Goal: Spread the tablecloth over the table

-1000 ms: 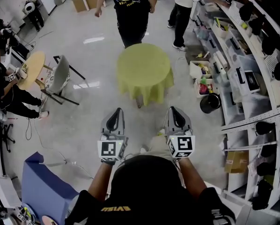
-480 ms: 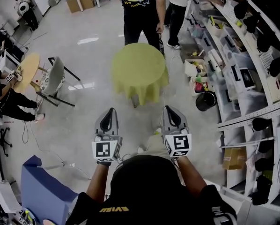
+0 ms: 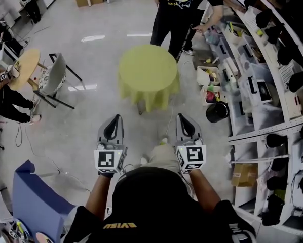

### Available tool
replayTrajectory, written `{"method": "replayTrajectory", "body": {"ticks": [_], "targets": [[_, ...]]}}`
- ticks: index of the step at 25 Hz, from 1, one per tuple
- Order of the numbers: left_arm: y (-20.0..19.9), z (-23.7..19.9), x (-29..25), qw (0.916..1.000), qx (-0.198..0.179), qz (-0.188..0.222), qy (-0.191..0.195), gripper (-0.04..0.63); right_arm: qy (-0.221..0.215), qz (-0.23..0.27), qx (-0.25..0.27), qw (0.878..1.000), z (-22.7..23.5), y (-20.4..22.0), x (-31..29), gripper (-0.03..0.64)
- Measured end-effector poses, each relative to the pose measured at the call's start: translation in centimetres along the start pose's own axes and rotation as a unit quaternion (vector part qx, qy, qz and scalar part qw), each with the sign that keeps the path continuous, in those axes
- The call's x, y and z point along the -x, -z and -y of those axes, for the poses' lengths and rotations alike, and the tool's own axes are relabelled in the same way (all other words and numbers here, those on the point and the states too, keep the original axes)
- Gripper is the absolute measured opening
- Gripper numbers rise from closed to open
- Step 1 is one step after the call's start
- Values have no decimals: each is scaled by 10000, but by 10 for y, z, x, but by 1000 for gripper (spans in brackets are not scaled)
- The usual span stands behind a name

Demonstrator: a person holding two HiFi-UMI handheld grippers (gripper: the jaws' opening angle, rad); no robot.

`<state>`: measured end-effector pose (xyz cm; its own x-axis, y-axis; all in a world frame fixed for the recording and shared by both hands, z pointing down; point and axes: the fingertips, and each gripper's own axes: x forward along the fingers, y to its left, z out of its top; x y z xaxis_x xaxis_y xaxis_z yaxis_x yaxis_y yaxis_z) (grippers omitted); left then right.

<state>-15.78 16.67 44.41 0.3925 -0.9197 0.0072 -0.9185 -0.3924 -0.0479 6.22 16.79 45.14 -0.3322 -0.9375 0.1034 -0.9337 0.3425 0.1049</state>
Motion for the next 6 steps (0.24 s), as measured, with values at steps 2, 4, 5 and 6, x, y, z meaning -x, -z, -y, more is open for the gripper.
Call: {"method": "replayTrajectory", "body": {"ticks": [2, 4, 5, 6], "targets": [[0, -2, 0, 10000, 36, -3, 16, 17, 8, -44, 6, 10000, -2, 3, -2, 0], [0, -3, 0, 9999, 82, 20, 66, 17, 1, -70, -1, 10000, -4, 4, -4, 0], [0, -4, 1, 9999, 105, 38, 101, 18, -6, -76, -1, 10000, -6, 4, -5, 0], [0, -4, 1, 9998, 129, 58, 138, 17, -13, -81, -1, 10000, -7, 4, -6, 0]]}}
